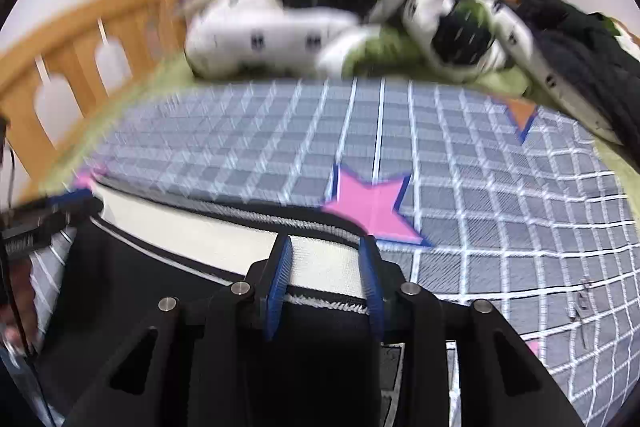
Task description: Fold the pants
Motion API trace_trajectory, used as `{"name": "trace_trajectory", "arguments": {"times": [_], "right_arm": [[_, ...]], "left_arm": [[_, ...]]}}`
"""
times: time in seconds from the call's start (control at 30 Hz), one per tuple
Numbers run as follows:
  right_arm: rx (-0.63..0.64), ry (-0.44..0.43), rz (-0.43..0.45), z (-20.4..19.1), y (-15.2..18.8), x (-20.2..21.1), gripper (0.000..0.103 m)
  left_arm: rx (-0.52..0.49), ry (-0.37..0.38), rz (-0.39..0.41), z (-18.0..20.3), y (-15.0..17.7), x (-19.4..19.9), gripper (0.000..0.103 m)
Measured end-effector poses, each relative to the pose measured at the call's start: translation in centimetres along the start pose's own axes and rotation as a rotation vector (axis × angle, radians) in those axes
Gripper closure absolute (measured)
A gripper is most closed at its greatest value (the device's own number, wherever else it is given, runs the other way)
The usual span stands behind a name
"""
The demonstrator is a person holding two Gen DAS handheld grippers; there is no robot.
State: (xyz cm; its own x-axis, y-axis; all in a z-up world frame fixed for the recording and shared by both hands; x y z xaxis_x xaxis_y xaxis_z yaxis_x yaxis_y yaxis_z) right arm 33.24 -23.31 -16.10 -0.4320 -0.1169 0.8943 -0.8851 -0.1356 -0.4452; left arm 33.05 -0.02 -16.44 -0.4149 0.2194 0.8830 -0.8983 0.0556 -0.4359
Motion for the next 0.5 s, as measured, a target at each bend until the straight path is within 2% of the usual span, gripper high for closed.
{"name": "trace_trajectory", "arguments": {"times": [0.07, 0.17, 0.33, 0.5], "right_arm": [[0.003, 0.068, -0.015, 0.6, 0.3, -2.3, 0.071], [-0.025, 0.021, -0.021, 1.2, 0.1, -2.6, 0.071], [-0.014, 0.049, -0.01, 1.2, 0.1, -2.3, 0.071], [-0.024, 0.025, -0.014, 1.1, 0.0, -0.5, 0.07]], "left_arm": [[-0.013, -0.011, 0.041, 0.2, 0.4, -0.3, 0.055], [-0.031, -0.049, 0.05, 0.7, 0.6, -0.5, 0.055], [-0.039, -0.068, 0.054, 0.7, 0.6, -0.4, 0.055], [-0.004, -0.09, 0.126, 0.2, -0.1, 1.9, 0.055]]}}
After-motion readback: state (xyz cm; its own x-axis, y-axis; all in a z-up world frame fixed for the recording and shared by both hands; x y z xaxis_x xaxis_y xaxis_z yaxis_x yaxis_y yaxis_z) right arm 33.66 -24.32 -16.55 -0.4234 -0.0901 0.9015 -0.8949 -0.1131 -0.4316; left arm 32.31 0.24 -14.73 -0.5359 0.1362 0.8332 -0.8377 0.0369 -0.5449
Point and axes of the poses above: each gripper's, at about its wrist camera, not at the fingertips, and x roughly against the way its jaws point, z to its right, y to its underside, the point moved 8 cm from there along -x, roughly the way its jaws point, and after that the axes turned 14 degrees about -z, right-handed, at the moved point
